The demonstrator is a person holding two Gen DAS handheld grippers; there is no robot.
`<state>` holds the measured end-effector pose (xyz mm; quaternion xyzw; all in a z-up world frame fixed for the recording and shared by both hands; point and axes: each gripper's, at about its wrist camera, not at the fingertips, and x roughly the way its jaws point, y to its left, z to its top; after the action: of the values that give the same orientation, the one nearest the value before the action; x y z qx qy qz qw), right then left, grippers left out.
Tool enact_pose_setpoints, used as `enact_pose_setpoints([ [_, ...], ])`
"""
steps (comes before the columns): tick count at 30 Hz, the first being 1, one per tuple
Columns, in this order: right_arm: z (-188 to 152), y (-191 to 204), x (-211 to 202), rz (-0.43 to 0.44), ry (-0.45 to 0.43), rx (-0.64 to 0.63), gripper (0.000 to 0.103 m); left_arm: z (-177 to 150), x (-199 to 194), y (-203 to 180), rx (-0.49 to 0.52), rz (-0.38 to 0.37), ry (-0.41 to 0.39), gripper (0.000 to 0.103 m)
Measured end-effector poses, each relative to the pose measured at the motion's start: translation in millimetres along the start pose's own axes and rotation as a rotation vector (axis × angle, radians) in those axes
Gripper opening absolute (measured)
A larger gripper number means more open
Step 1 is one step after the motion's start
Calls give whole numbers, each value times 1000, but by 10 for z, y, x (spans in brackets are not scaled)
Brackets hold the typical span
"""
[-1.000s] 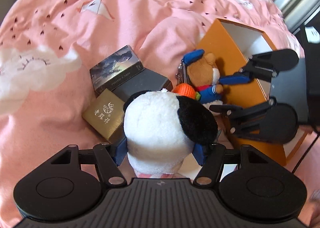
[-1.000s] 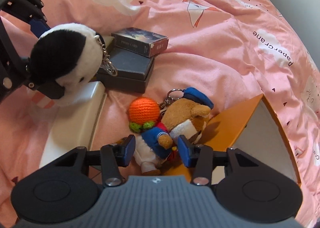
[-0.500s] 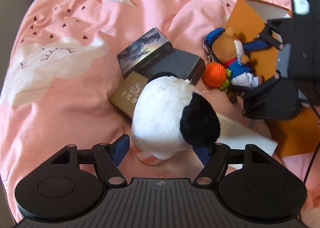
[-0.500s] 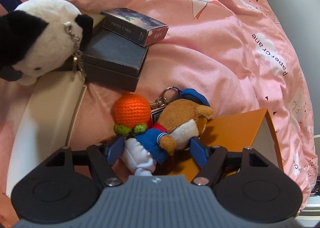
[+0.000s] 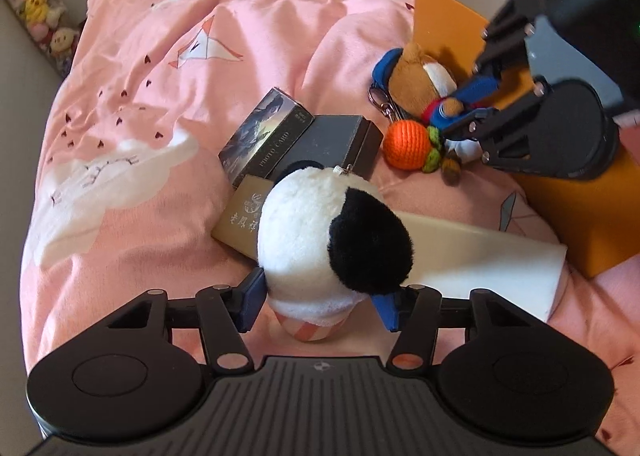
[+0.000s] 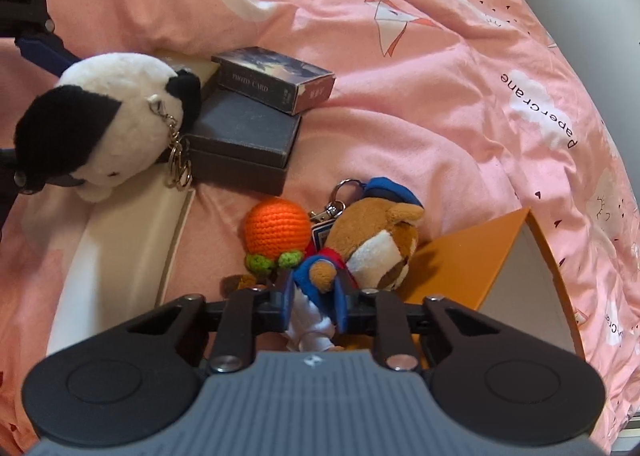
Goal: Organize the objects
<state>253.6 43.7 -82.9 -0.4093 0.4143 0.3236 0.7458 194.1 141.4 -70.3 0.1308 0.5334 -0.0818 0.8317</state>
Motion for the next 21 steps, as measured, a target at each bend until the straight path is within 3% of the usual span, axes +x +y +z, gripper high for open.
enact_pose_setpoints([
  [1, -6, -1, -42, 4, -12, 0, 8, -2, -24, 32, -27, -21, 5, 63],
  [12, -48, -55, -692, 49, -164, 44, 8, -28, -370, 333, -249, -170, 11, 59],
  [21, -237, -94, -1359, 78, -295, 93, 8, -27, -773, 206, -257, -168, -53, 57],
])
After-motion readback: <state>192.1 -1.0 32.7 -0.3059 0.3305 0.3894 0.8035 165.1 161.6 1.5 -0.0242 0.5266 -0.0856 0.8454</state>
